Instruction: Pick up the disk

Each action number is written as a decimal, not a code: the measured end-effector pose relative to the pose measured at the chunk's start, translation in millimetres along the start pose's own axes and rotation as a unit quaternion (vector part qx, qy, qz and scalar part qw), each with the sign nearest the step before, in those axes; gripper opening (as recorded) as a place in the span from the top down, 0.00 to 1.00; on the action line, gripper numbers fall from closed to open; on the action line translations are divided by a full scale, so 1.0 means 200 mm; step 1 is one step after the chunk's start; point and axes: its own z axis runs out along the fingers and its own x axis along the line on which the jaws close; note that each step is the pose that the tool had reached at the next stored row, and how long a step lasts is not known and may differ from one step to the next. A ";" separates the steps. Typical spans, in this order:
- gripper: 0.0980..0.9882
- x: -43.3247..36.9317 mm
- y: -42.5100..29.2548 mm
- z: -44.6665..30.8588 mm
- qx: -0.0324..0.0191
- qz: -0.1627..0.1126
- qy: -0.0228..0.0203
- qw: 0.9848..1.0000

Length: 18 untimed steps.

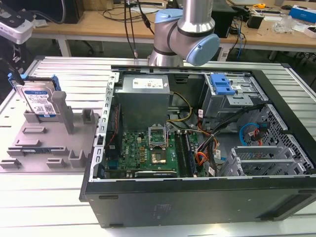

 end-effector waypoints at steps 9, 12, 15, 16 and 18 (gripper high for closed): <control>0.48 0.000 -0.001 0.027 0.003 -0.094 0.003 0.996; 0.48 0.000 -0.001 0.028 0.004 -0.119 0.003 0.993; 0.48 0.000 -0.001 0.028 0.006 -0.141 0.003 0.990; 0.48 0.000 -0.001 0.028 0.008 -0.146 0.002 0.989; 0.48 0.000 -0.001 0.029 0.012 -0.157 0.000 0.988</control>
